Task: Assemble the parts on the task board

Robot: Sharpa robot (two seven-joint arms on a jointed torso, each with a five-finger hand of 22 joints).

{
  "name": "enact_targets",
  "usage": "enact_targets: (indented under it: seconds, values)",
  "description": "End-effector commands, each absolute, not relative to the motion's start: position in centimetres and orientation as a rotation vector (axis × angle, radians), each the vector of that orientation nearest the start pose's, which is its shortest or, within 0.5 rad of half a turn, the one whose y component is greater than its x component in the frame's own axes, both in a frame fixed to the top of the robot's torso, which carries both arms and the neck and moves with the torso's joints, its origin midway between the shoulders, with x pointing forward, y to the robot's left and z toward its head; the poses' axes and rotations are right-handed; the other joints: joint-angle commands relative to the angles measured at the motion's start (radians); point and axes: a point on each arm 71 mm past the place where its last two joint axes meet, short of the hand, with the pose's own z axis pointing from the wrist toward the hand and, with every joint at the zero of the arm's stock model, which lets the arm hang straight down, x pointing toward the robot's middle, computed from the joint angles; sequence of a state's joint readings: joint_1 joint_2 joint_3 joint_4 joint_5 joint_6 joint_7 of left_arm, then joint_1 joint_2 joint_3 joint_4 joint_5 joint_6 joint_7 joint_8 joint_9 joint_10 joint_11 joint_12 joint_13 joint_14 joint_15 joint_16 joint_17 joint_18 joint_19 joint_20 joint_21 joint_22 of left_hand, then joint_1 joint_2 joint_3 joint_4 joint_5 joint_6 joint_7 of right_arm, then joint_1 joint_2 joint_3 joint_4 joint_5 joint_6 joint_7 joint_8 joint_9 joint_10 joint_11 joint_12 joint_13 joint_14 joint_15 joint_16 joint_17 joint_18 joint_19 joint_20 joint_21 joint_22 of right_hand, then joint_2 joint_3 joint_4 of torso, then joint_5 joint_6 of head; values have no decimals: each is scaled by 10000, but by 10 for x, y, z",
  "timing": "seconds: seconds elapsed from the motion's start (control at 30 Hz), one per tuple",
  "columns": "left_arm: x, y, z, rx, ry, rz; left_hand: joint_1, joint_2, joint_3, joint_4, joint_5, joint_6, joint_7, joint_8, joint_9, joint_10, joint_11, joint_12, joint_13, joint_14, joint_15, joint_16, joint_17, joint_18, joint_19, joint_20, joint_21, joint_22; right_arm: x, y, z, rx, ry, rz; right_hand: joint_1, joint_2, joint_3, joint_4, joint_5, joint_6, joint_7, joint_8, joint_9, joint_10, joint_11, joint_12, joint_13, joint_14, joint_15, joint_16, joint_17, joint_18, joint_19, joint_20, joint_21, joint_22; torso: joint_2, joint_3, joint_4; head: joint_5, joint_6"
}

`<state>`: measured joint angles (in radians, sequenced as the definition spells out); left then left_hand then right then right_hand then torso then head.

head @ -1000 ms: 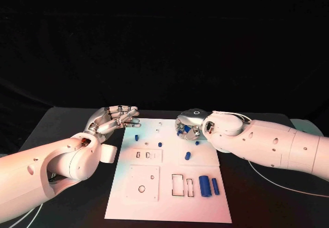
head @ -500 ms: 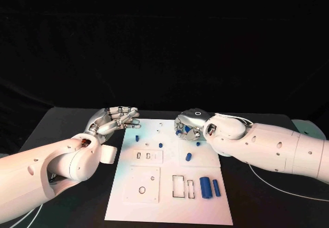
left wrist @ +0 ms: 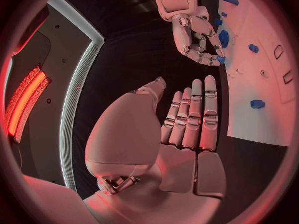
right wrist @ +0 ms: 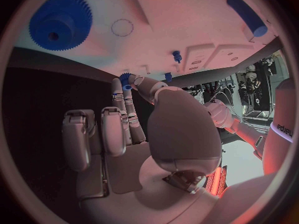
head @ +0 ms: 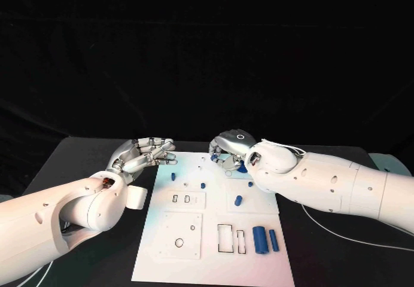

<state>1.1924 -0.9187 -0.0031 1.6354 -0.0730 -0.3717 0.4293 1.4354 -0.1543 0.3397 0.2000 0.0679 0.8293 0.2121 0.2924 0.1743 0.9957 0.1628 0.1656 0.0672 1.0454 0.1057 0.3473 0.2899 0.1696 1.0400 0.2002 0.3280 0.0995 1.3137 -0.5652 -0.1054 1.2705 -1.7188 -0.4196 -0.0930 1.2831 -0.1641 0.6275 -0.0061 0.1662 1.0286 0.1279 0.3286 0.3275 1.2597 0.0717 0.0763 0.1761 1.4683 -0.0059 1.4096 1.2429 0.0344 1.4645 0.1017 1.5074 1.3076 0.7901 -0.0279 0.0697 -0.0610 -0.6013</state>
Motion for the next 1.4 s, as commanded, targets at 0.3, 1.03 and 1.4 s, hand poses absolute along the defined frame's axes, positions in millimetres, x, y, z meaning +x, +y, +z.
enact_targets:
  seconds: [0.3,1.03,1.4]
  values:
    - [472,211,-154,-10136,13598,-15855,-87,-3,56,19,-54,-6,112,-43,12,27,38,-29,-13,64,30,16,16,140,71,28,41,9,543,-104,-154,-4591,13721,5405,83,165,-6,-36,-51,5,29,63,355,93,-81,-16,18,451,-57,38,5,-95,370,-50,38,1571,41,16,24,28,-31]
    - [472,210,-154,-10136,13627,-15873,-88,-3,63,13,-58,-19,119,-52,13,20,43,-54,-13,59,35,6,30,137,75,29,41,6,551,-93,-163,-4516,13843,5198,12,153,-11,-21,-53,-88,57,44,401,36,-51,-72,18,445,-34,39,-22,-82,328,-38,8,1520,65,24,-11,97,-21]
    - [473,211,-154,-10163,13634,-15811,-89,-2,66,10,-59,-27,123,-58,12,15,47,-67,-13,56,37,1,36,136,76,29,41,4,547,-88,-164,-4677,13997,5389,-15,146,-17,-12,-61,-106,62,42,414,26,-44,-81,19,441,-27,34,-38,-82,326,-33,7,1520,76,27,-18,138,-37]
